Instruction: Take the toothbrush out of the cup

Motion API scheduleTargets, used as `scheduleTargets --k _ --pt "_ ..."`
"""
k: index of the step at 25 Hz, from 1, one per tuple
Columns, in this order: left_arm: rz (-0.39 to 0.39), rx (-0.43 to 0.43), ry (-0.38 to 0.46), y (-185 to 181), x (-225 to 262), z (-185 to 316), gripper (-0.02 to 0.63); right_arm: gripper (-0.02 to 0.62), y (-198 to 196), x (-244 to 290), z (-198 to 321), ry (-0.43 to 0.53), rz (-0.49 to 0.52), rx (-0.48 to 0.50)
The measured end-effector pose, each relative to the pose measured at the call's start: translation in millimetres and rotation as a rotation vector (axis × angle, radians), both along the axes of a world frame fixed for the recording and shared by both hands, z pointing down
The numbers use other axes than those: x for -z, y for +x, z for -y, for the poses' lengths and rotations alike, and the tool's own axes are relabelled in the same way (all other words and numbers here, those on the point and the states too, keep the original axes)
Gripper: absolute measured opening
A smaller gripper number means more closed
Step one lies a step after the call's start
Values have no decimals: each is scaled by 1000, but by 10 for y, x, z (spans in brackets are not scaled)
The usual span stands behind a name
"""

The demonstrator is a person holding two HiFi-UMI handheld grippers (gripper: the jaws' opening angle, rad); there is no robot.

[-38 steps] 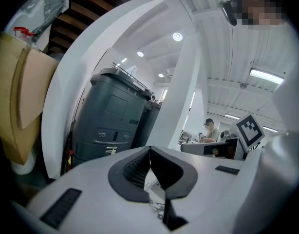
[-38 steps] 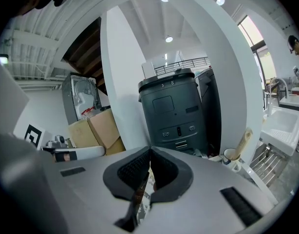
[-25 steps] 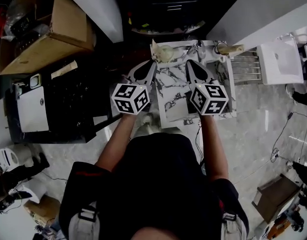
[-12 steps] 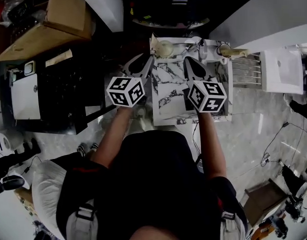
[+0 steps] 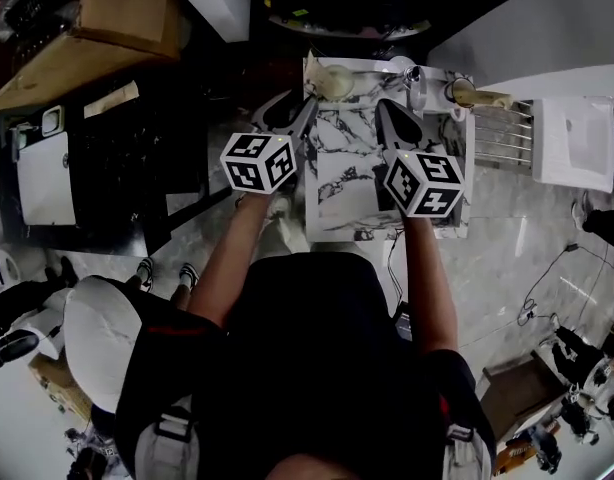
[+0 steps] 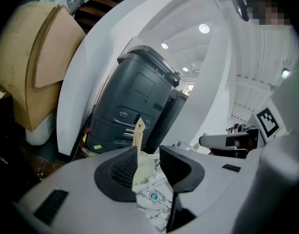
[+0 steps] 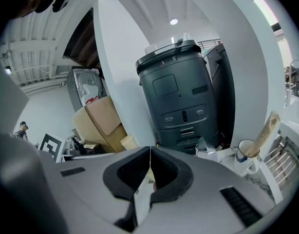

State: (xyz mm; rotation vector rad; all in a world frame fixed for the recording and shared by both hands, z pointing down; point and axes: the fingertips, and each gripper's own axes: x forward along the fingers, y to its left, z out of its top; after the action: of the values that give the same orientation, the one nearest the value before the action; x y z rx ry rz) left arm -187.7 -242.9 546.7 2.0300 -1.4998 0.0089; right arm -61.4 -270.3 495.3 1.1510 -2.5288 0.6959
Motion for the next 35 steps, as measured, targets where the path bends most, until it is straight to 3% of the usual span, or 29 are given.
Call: scheduleTargets --k 28,35 --pt "60 31 -93 101 -466 609 144 34 112 -260 8 -65 -9 -4" --pt "103 55 -90 64 -452 622 83 34 160 -276 38 -72 -5 -11"
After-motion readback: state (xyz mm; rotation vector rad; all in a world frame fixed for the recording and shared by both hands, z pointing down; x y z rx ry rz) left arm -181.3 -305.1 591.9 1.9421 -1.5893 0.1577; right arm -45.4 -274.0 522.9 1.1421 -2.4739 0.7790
